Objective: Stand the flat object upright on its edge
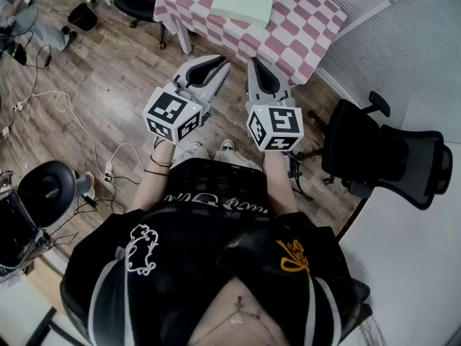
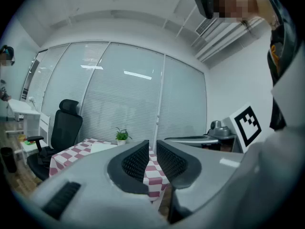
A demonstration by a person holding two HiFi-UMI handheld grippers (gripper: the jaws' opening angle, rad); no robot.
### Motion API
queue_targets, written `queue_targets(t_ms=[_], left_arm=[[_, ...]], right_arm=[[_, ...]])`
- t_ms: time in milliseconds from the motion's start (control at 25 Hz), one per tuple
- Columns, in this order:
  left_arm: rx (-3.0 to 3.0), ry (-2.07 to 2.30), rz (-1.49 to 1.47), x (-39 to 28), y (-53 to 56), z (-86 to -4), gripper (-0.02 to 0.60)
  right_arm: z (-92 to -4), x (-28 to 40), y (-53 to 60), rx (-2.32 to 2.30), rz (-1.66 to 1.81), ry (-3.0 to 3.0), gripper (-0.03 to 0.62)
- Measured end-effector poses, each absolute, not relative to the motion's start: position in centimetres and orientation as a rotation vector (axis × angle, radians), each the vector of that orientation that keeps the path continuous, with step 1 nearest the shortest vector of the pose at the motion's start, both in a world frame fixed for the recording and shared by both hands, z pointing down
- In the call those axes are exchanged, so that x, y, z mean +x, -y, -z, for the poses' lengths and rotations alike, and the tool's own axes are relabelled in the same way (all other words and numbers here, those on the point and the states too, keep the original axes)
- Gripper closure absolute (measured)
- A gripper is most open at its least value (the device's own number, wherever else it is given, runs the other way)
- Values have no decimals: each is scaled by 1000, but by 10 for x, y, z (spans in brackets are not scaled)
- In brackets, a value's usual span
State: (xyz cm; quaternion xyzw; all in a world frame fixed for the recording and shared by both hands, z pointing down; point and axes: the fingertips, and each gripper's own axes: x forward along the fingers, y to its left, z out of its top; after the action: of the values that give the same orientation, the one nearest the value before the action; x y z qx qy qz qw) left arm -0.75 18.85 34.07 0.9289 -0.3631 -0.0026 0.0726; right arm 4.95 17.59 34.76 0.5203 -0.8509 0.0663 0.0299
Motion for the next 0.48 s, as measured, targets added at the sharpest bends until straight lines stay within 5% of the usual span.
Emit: queue_targets(t_ms=[480], left_arm=[[2783,1112,-36,11,-171,-347,522]], right_arm=[[-353,70,-156,1609,-231,2633,577]])
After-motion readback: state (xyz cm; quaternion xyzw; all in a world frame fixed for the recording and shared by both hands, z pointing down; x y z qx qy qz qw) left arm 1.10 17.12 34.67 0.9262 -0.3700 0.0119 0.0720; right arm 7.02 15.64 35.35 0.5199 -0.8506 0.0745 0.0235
